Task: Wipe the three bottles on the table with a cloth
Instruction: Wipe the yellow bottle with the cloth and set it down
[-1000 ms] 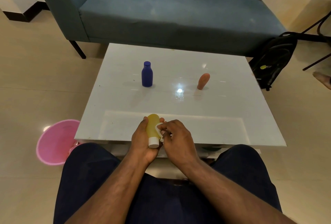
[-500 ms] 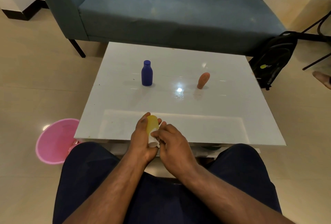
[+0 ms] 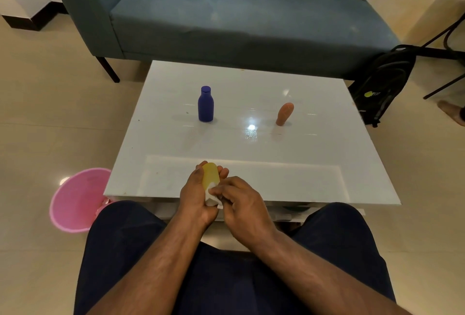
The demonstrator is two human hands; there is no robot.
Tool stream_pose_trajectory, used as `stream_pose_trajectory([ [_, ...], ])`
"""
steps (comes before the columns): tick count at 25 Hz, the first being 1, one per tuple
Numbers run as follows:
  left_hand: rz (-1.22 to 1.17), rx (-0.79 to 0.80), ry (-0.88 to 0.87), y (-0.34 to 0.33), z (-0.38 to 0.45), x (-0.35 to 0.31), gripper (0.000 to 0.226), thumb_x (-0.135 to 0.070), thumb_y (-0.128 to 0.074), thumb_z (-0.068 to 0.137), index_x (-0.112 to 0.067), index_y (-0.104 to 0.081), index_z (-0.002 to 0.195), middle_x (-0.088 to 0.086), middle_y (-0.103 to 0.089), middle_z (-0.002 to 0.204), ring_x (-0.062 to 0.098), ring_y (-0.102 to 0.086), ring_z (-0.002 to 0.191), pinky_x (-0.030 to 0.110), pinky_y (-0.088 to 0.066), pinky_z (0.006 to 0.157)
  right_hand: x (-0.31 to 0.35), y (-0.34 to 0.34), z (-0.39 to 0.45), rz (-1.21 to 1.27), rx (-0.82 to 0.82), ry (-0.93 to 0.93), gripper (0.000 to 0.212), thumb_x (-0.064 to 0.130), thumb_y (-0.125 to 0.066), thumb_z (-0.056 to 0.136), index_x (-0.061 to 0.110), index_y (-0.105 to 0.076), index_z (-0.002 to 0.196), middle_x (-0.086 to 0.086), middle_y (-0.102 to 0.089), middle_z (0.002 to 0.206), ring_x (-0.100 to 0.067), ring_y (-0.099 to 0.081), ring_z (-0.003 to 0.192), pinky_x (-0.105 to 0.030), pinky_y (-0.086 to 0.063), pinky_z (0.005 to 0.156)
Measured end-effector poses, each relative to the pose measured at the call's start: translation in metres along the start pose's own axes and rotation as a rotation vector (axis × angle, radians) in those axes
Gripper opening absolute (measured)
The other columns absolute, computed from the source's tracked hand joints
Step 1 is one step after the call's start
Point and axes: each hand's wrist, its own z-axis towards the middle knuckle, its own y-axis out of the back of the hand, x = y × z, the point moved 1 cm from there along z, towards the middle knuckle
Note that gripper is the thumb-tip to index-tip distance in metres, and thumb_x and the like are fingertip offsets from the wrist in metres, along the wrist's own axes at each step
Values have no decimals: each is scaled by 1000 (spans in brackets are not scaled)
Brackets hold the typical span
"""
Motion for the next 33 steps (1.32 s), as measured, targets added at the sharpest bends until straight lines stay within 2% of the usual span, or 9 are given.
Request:
stream_pose_trajectory([
  [4,-33,-10,0,-4,-4,1,31,-29,-48,106,-13,-61,129,16,-70,105,27,-70,93,35,-62,57,-10,2,6,70,-92,-119,26,-1,-60,85,17,-72,100,6,-65,97,-4,-59,90,-14,-48,78],
  [8,-37,-64,-29,-3,-3,0,29,-30,-50,106,-14,-65,125,13,-71,98,22,-68,85,33,-60,51,3,-1,-5,113,-43,-82,27,-2,-56,86,14,-72,101,5,-63,98,-3,-58,91,-10,-45,80],
  [15,-64,57,71,3,0,8,36,-29,-61,98,-15,-65,132,16,-71,119,27,-73,97,40,-62,74,-5,1,18,136,-142,-231,26,3,-55,90,17,-71,104,7,-60,101,1,-56,92,-6,-42,82],
  [19,-13,28,3,4,5,3,39,-43,-57,100,-17,-64,128,10,-73,93,24,-67,84,35,-62,68,3,-1,-3,136,-79,-149,23,3,-57,91,17,-71,103,8,-61,100,0,-56,94,-7,-43,82],
  [21,20,68,25,2,7,5,47,-46,-66,93,-18,-64,131,9,-71,97,23,-68,87,38,-62,72,-2,2,8,117,-108,-162,22,3,-57,90,17,-71,99,8,-62,97,0,-57,91,-7,-42,80],
  [24,74,147,91,2,4,9,43,-40,-69,91,-19,-65,129,11,-70,111,25,-71,99,40,-61,74,-6,7,31,70,-148,-235,22,5,-55,89,19,-71,97,9,-63,94,-1,-56,87,-7,-41,76],
  [28,61,144,91,0,-3,6,45,-27,-73,80,-14,-70,123,13,-73,93,24,-75,81,36,-63,67,0,2,14,69,-98,-182,26,3,-55,88,17,-70,103,8,-62,98,-1,-56,91,-7,-42,81],
  [31,109,105,84,0,-3,11,37,-30,-69,92,-8,-65,121,11,-71,86,22,-74,78,35,-61,65,-3,5,9,63,-118,-173,26,3,-56,89,17,-71,104,8,-62,98,-1,-57,92,-8,-44,82],
  [33,192,117,89,-3,-7,14,34,-38,-62,97,-11,-65,118,11,-73,90,23,-73,82,37,-60,68,-8,10,20,22,-125,-174,23,5,-57,89,17,-71,102,8,-62,98,-2,-57,91,-6,-42,82],
])
